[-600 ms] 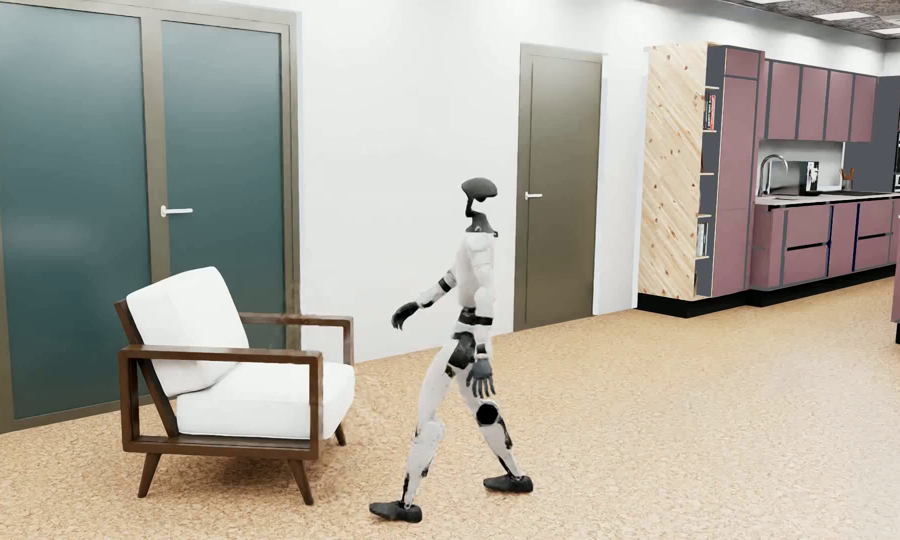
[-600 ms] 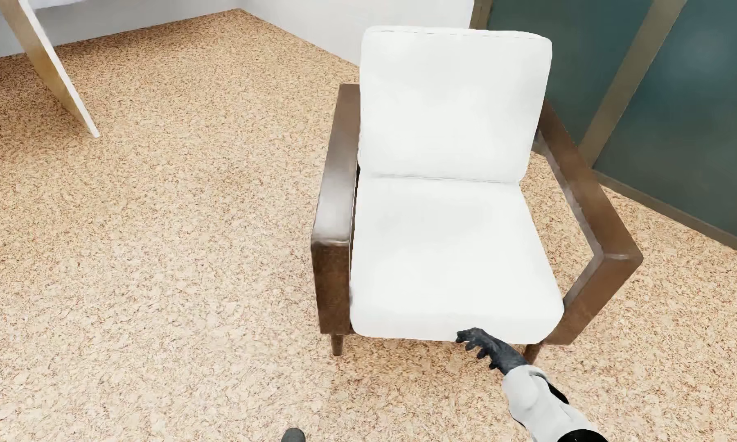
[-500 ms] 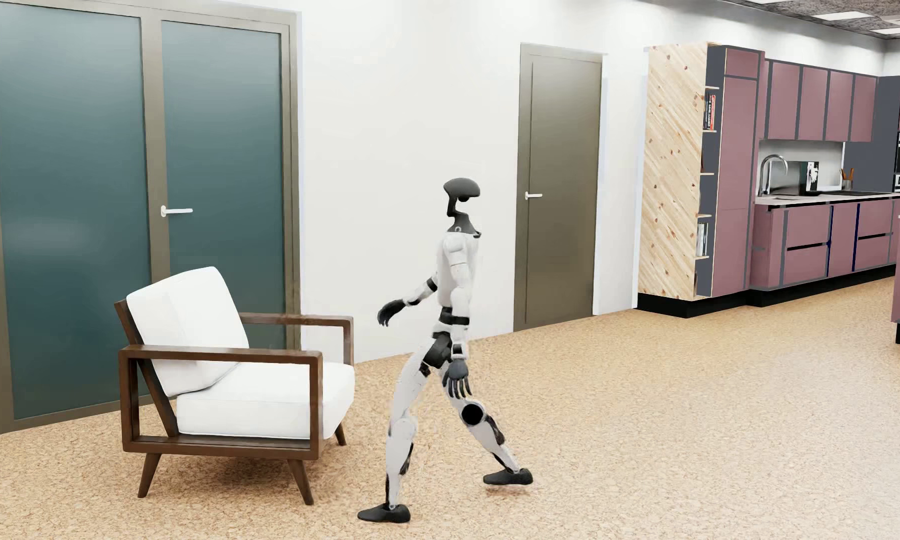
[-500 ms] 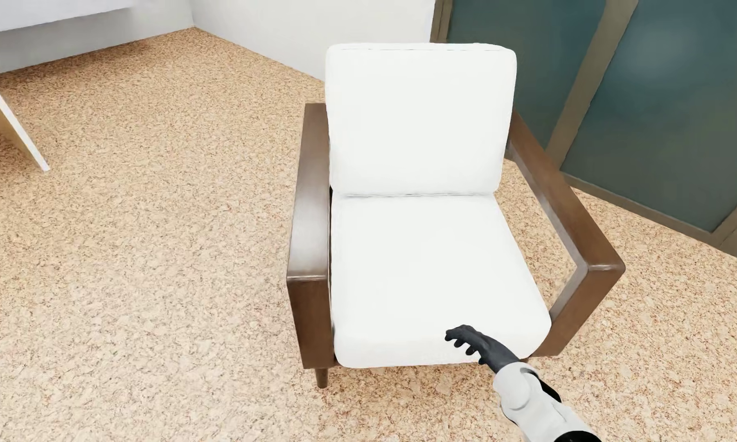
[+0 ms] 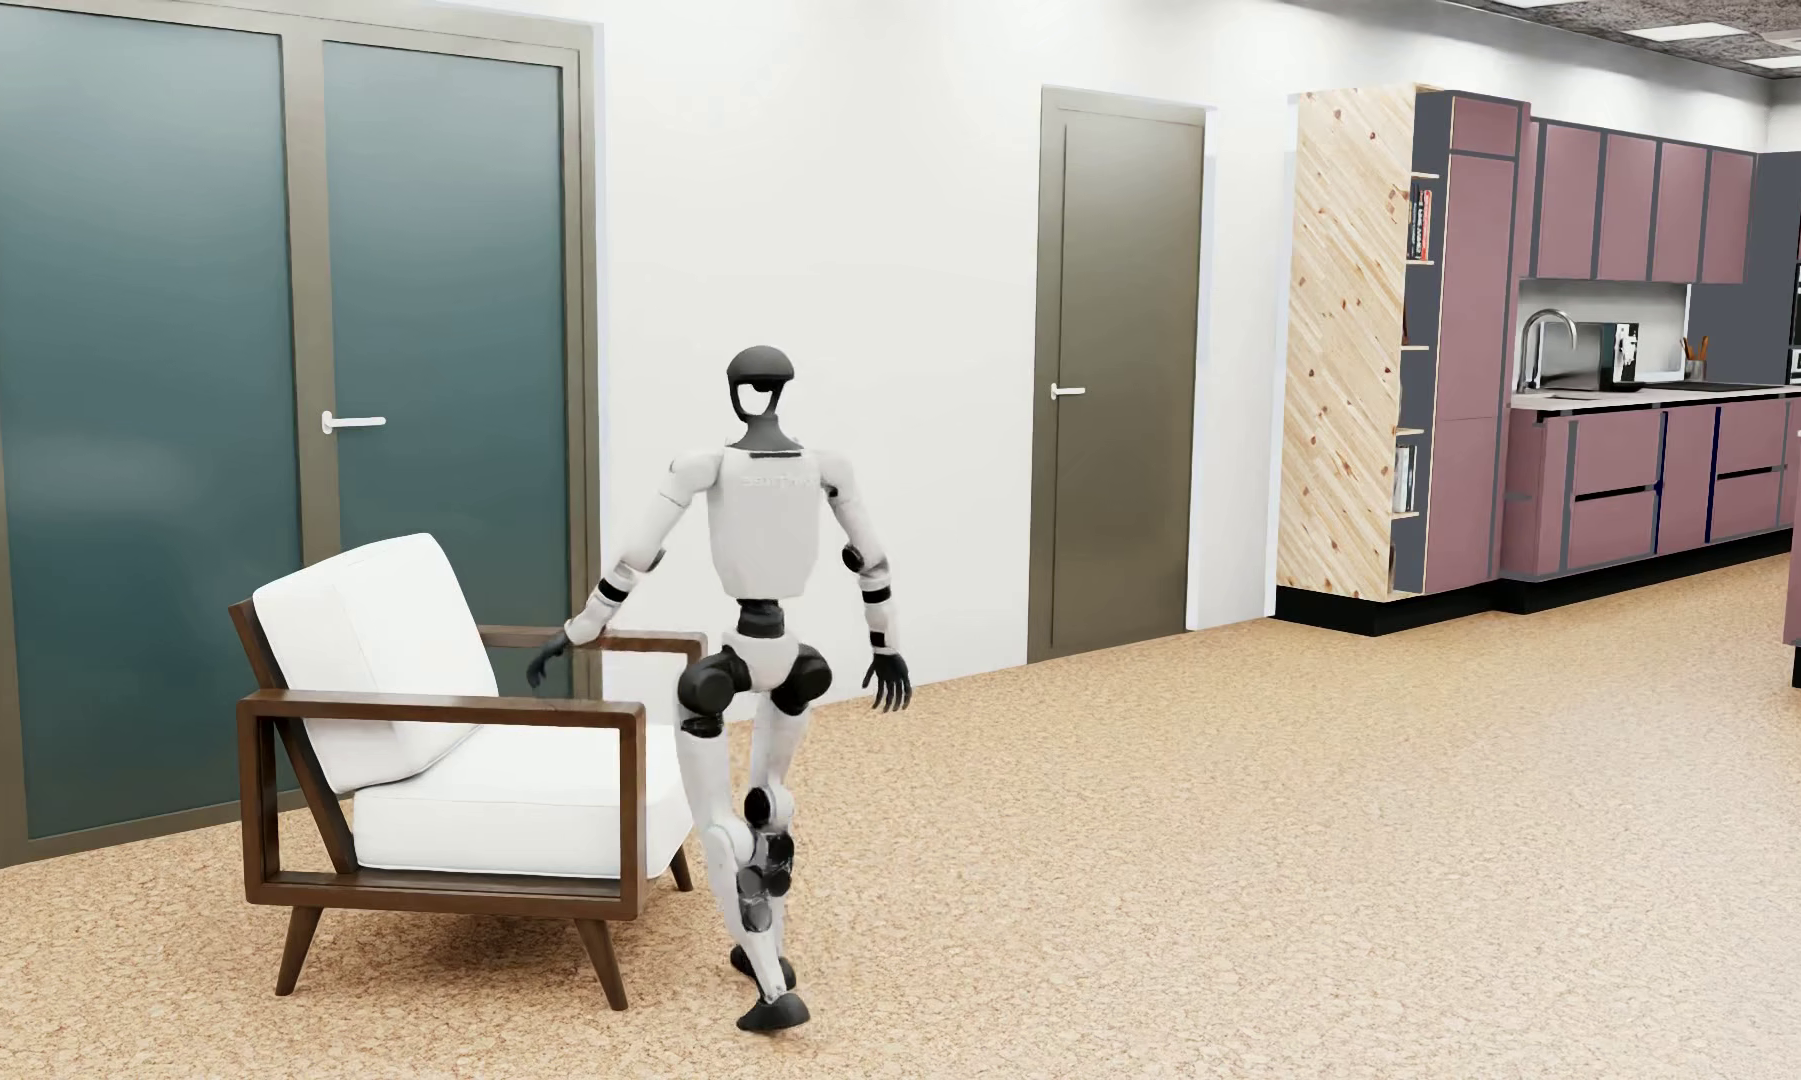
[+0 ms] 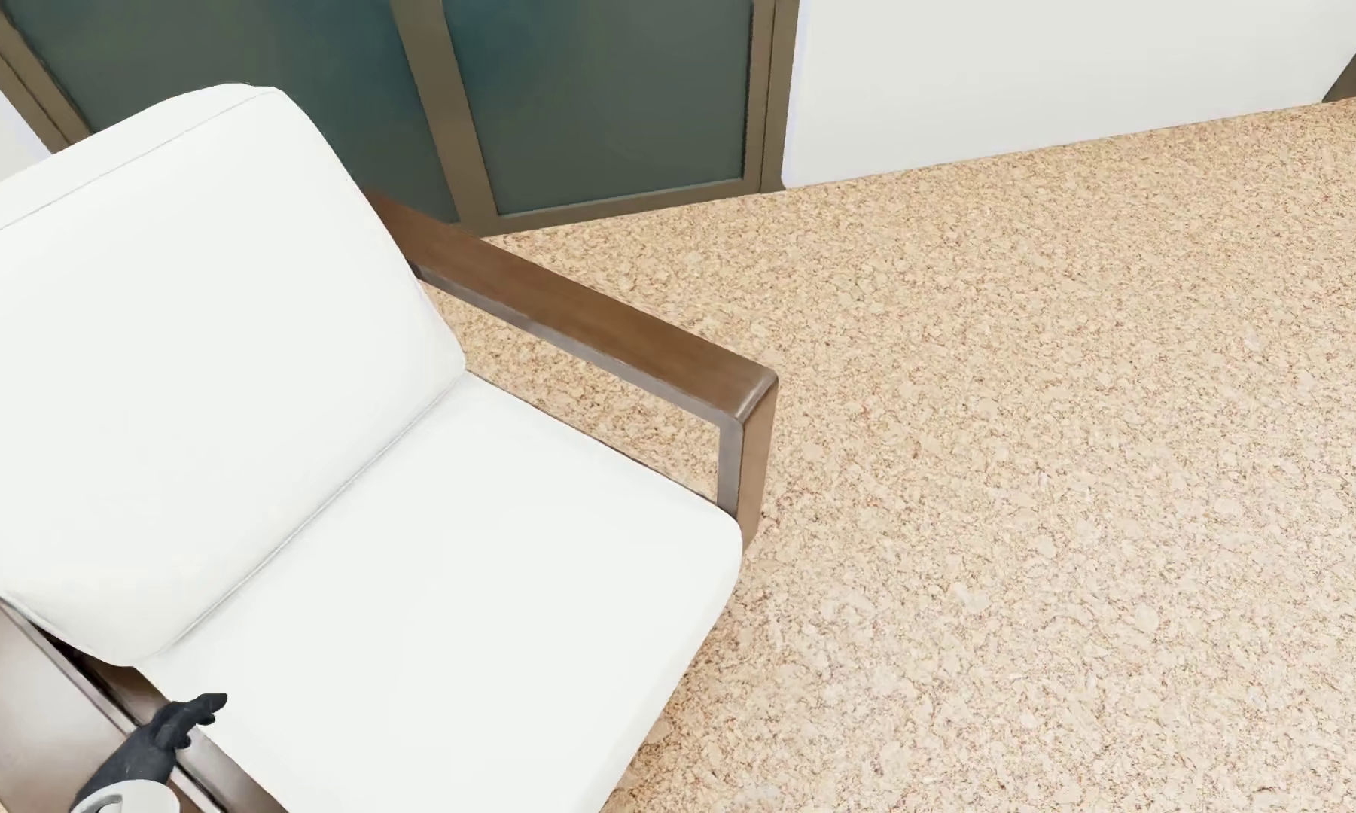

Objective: Rest on the white chair

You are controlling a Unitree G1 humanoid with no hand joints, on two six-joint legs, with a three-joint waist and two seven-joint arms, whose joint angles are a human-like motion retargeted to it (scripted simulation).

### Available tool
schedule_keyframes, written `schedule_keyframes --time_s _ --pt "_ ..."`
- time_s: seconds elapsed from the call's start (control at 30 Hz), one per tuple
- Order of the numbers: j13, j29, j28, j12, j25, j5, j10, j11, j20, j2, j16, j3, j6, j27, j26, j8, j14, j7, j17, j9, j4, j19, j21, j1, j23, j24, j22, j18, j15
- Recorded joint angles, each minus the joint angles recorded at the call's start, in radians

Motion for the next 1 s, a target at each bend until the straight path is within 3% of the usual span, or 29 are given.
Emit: schedule_keyframes --time_s 0.03,0.07,0.1,0.13,0.17,0.2,0.23,0.27,0.3,0.33,0.37,0.4,0.43,0.47,0.5,0.53,0.57,0.6,0.63,0.7,0.73,0.77,0.8,0.83,0.87,0.97,1.0 --pt "0.007 -0.003 0.012 0.004 0.030 0.025 0.303 -0.077 -0.021 0.084 -0.023 0.013 0.010 0.005 0.012 -0.010 -0.008 -0.040 -0.003 0.017 0.062 -0.016 -0.020 -0.113 -0.007 -0.027 0.012 -0.109 -0.013" --pt "-0.015 -0.020 -0.009 -0.014 0.019 0.021 0.557 -0.050 -0.001 0.098 -0.031 0.039 0.000 0.030 0.024 -0.043 -0.018 -0.013 -0.009 0.039 0.104 -0.018 -0.020 -0.211 -0.010 -0.035 0.025 -0.175 -0.061" --pt "-0.043 -0.006 -0.028 0.013 0.048 -0.013 0.713 -0.017 0.025 0.084 -0.041 0.059 -0.013 -0.016 0.011 -0.030 -0.046 0.030 -0.030 0.024 0.111 0.030 0.007 -0.305 -0.019 -0.003 0.010 -0.147 -0.115" --pt "-0.068 -0.019 -0.033 0.058 0.046 -0.011 0.802 -0.010 0.026 0.114 -0.069 0.065 -0.009 -0.009 0.006 -0.018 -0.094 0.013 -0.026 0.033 0.152 0.039 0.049 -0.351 -0.028 0.006 0.001 -0.128 -0.142" --pt "-0.117 -0.044 -0.014 0.087 0.090 -0.023 0.827 0.009 0.026 0.124 -0.108 0.071 -0.010 -0.015 -0.004 0.010 -0.117 -0.063 -0.009 0.049 0.145 0.065 0.071 -0.407 -0.044 0.003 -0.012 -0.123 -0.155" --pt "-0.151 -0.052 -0.014 0.104 0.084 -0.034 0.782 0.006 0.008 0.136 -0.158 0.087 -0.004 -0.027 -0.007 0.046 -0.060 -0.121 0.000 0.055 0.131 0.094 0.084 -0.454 -0.073 0.011 0.004 -0.089 -0.160" --pt "-0.185 -0.051 -0.034 0.101 0.087 -0.044 0.701 0.000 0.001 0.124 -0.193 0.097 0.000 -0.060 0.001 0.064 -0.082 -0.165 0.014 0.050 0.136 0.118 0.116 -0.503 -0.134 0.013 0.022 -0.058 -0.176" --pt "-0.199 -0.041 -0.031 0.128 0.044 -0.050 0.568 -0.004 0.004 0.112 -0.225 0.101 0.000 -0.031 0.024 0.075 -0.137 -0.191 0.032 0.053 0.143 0.157 0.150 -0.509 -0.194 0.052 0.014 -0.064 -0.173" --pt "-0.208 -0.019 -0.052 0.164 0.053 -0.081 0.339 0.019 -0.010 0.072 -0.254 0.101 -0.004 -0.079 0.002 0.093 -0.065 -0.215 0.039 0.032 0.132 0.205 0.215 -0.474 -0.263 0.063 -0.011 -0.026 -0.177" --pt "-0.242 -0.012 -0.027 0.163 0.003 -0.080 0.188 0.029 -0.006 0.039 -0.274 0.092 0.007 -0.108 -0.004 0.104 -0.022 -0.254 0.050 0.037 0.140 0.237 0.267 -0.463 -0.304 0.089 -0.013 -0.075 -0.182" --pt "-0.249 0.094 0.007 0.175 0.009 -0.047 0.124 0.023 -0.028 -0.008 -0.274 0.077 0.023 -0.109 0.072 0.172 -0.005 -0.338 0.070 0.008 0.157 0.250 0.293 -0.466 -0.351 0.047 -0.044 -0.086 -0.165" --pt "-0.282 0.146 0.000 0.160 -0.014 -0.017 0.150 0.011 -0.012 -0.014 -0.270 0.084 0.023 -0.130 0.062 0.243 -0.055 -0.355 0.081 0.049 0.183 0.261 0.347 -0.421 -0.382 0.059 -0.049 -0.143 -0.123" --pt "-0.333 0.100 0.019 0.134 -0.021 -0.011 0.135 0.046 -0.015 -0.101 -0.252 0.066 0.007 -0.129 0.045 0.266 -0.087 -0.260 0.101 0.078 0.206 0.285 0.378 -0.431 -0.407 0.073 -0.067 -0.150 -0.084" --pt "-0.340 0.093 -0.014 0.133 -0.047 -0.038 0.127 0.138 -0.006 -0.242 -0.238 0.041 -0.013 -0.120 0.074 0.242 -0.041 -0.175 0.116 0.062 0.170 0.310 0.371 -0.486 -0.422 0.130 -0.098 -0.084 -0.073" --pt "-0.344 0.068 0.013 0.128 -0.058 -0.027 0.195 0.164 -0.009 -0.266 -0.205 0.035 -0.028 -0.105 -0.029 0.239 -0.127 -0.150 0.154 0.095 0.195 0.262 0.359 -0.504 -0.416 0.123 -0.098 -0.146 -0.108" --pt "-0.328 0.011 0.035 0.123 -0.050 -0.072 0.240 0.213 -0.044 -0.282 -0.185 0.027 -0.034 -0.018 0.050 0.228 -0.118 -0.177 0.157 0.129 0.165 0.260 0.343 -0.534 -0.434 0.120 -0.144 -0.104 -0.156" --pt "-0.319 -0.021 0.042 0.108 -0.038 -0.103 0.283 0.302 -0.044 -0.298 -0.206 0.042 -0.016 -0.045 0.047 0.231 -0.136 -0.188 0.132 0.151 0.141 0.263 0.338 -0.547 -0.433 0.111 -0.135 -0.046 -0.181" --pt "-0.303 -0.052 0.051 0.088 -0.036 -0.136 0.333 0.401 -0.010 -0.324 -0.206 0.057 -0.023 -0.026 0.073 0.231 -0.122 -0.172 0.115 0.171 0.145 0.271 0.341 -0.586 -0.435 0.124 -0.135 -0.028 -0.206" --pt "-0.296 -0.091 0.106 0.092 -0.042 -0.167 0.410 0.461 0.001 -0.336 -0.228 0.063 -0.014 -0.014 0.079 0.203 -0.132 -0.153 0.092 0.181 0.152 0.281 0.350 -0.644 -0.413 0.084 -0.130 -0.002 -0.217" --pt "-0.329 -0.086 0.107 0.078 -0.051 -0.217 0.586 0.526 0.029 -0.350 -0.226 0.082 -0.014 0.004 0.074 0.152 -0.168 -0.184 0.061 0.226 0.170 0.282 0.311 -0.776 -0.358 0.071 -0.135 0.031 -0.211" --pt "-0.346 -0.082 0.080 0.056 -0.036 -0.249 0.673 0.505 0.025 -0.362 -0.198 0.094 -0.025 0.019 0.072 0.140 -0.203 -0.207 0.045 0.265 0.175 0.319 0.275 -0.843 -0.349 0.091 -0.144 0.017 -0.259" --pt "-0.356 -0.089 0.026 0.050 -0.004 -0.259 0.776 0.552 0.042 -0.438 -0.187 0.100 -0.033 0.010 0.106 0.140 -0.232 -0.210 0.029 0.289 0.193 0.333 0.251 -0.929 -0.349 0.125 -0.155 0.014 -0.305" --pt "-0.371 -0.112 -0.002 0.047 0.013 -0.259 0.896 0.678 0.050 -0.569 -0.151 0.101 -0.040 0.010 0.033 0.150 -0.272 -0.218 0.017 0.312 0.219 0.371 0.241 -1.029 -0.342 0.137 -0.198 -0.004 -0.321" --pt "-0.392 -0.083 -0.020 0.052 0.017 -0.277 1.001 0.790 0.064 -0.688 -0.126 0.098 -0.059 0.028 0.018 0.162 -0.286 -0.221 0.002 0.332 0.236 0.412 0.228 -1.116 -0.333 0.154 -0.229 -0.014 -0.352" --pt "-0.406 -0.100 -0.021 0.046 0.045 -0.305 1.108 0.882 0.060 -0.756 -0.107 0.089 -0.051 0.040 0.030 0.134 -0.320 -0.242 -0.019 0.373 0.233 0.417 0.213 -1.198 -0.343 0.174 -0.266 -0.027 -0.400" --pt "-0.466 -0.182 0.010 -0.017 0.083 -0.310 1.361 1.141 0.052 -0.957 -0.079 0.086 -0.061 0.034 0.035 0.215 -0.404 -0.273 -0.056 0.483 0.254 0.477 0.233 -1.324 -0.315 0.152 -0.292 -0.050 -0.440" --pt "-0.479 -0.129 0.027 -0.028 0.088 -0.300 1.432 1.210 0.048 -1.002 -0.067 0.084 -0.059 0.046 0.055 0.232 -0.433 -0.286 -0.063 0.508 0.251 0.481 0.221 -1.358 -0.315 0.151 -0.298 -0.050 -0.445"
